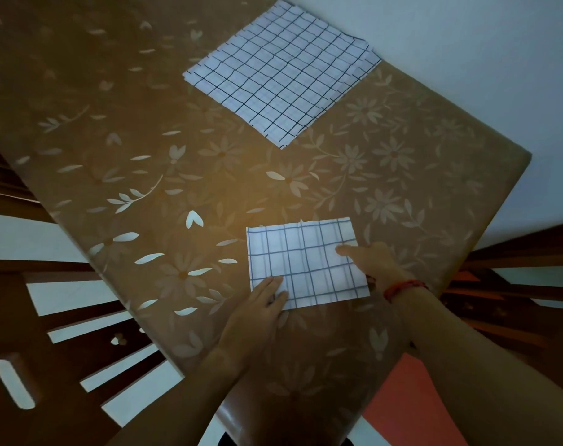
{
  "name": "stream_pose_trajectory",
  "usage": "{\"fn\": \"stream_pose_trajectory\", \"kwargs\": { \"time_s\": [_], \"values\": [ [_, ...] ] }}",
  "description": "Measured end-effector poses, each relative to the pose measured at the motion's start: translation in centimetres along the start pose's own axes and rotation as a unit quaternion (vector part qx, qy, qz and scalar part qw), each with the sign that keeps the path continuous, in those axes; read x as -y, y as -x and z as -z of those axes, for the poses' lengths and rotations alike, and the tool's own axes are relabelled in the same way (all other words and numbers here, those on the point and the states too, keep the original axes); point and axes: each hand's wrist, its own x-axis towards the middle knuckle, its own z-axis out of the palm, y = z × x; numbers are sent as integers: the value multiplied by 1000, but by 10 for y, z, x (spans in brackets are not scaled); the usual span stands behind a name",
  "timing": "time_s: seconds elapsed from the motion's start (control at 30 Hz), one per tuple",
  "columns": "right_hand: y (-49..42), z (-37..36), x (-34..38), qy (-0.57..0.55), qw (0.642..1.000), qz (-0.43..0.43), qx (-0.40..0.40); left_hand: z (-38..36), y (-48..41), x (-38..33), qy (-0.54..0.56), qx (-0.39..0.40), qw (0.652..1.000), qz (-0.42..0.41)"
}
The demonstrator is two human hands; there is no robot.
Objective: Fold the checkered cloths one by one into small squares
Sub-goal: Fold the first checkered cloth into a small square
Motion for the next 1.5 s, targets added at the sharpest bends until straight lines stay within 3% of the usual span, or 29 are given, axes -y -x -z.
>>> {"fn": "stream_pose_trajectory", "kwargs": {
  "time_s": [0.17,0.33,0.43,0.57,0.7,0.83,0.9,0.97,1.07,1.2,1.3,1.37,1.5],
  "values": [
    [6,2,-18,-6,999,43,-15,-1,-1,-2,16,-67,998,-7],
    [28,-11,-37,-159,986,-1,-42,-3,-2,-16,99,-65,993,0],
    [43,-25,-47,-272,959,-54,-50,-6,-3,-21,109,-45,993,14],
    [68,-44,-52,-386,918,-91,-21,-11,-4,-26,59,-55,996,38],
    [87,-57,-63,-416,902,-92,73,-19,1,-27,-6,-61,995,80],
    [92,-52,-73,-349,919,-14,183,-28,14,-19,-14,-38,996,75],
    [94,-45,-80,-283,938,45,196,-32,20,-13,-4,-31,997,68],
    [89,-38,-89,-144,968,151,139,-33,25,-8,24,-29,998,55],
    [74,-26,-95,-28,977,209,31,-34,31,3,65,-24,998,-2],
    [70,-17,-90,55,945,321,-33,-32,36,16,94,-3,992,-87],
    [60,-17,-102,183,884,428,-38,-29,41,21,85,-11,989,-120],
    [51,-18,-112,238,864,443,-29,-28,45,25,94,-48,988,-110],
    [53,-19,-111,258,859,443,-10,-31,57,37,70,-132,987,-64]
  ]
}}
